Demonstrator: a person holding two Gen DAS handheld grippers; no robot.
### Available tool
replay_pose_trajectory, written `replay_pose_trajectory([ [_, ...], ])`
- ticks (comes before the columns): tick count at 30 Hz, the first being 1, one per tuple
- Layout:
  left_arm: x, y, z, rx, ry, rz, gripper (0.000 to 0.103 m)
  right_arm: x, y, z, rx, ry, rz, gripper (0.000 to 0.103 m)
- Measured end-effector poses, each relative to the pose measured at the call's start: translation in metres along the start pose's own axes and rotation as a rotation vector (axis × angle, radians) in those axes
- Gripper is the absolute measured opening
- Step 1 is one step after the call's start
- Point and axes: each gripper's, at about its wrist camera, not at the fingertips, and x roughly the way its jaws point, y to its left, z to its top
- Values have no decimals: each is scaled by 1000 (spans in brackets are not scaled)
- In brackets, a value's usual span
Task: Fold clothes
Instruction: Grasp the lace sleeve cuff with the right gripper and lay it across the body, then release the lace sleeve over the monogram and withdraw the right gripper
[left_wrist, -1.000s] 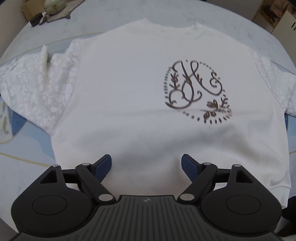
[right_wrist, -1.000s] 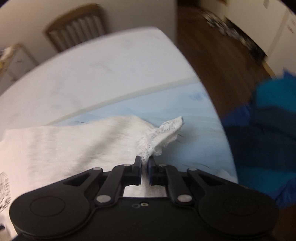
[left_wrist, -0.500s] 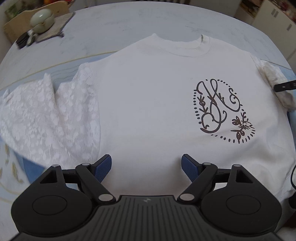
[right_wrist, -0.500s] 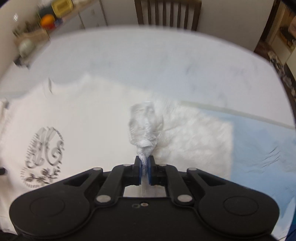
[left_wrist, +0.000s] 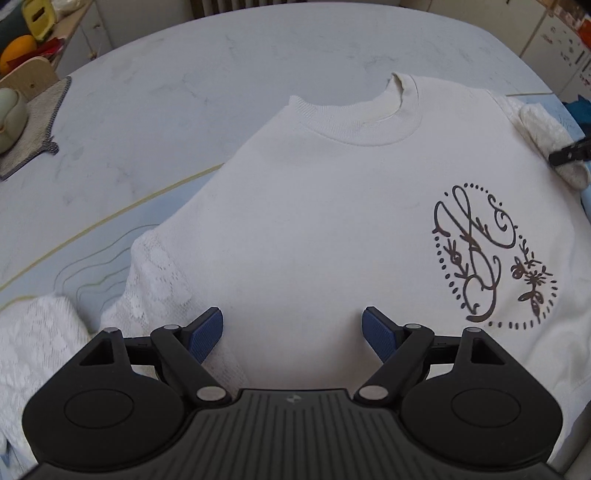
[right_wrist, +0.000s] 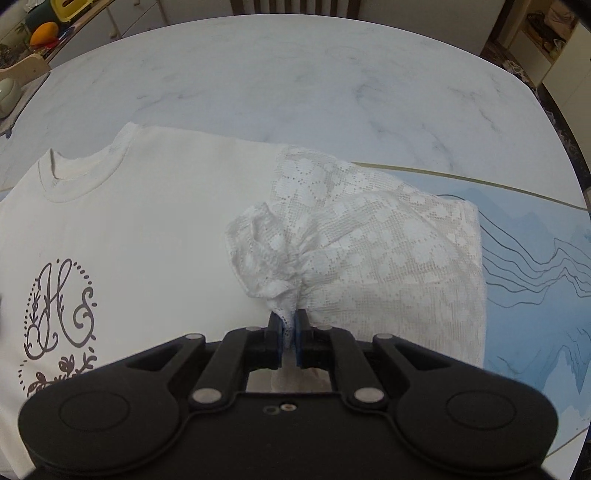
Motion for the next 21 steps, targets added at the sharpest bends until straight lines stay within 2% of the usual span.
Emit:
replay_pose_trajectory([
  [5,4,-5,2,82,-5,5,84,-51,10,16,-19,-88,10,103],
  [7,3,-5,0,92,-10,-1,84,-73,26,27,-42,-127,48,103],
  [10,2,0,-2,85,-19,-23,84,-86,66,39,-89,-154,110,103],
  [15,0,4,-4,73,-29,-46,84,-59,150,48,-146,-112,234,103],
  [18,0,3,-5,75,-32,-46,84,-28,193,47,-195,-50,249,103],
  [21,0,3,-6,76,-35,-49,84,-1,218,41,-217,7,245,103],
])
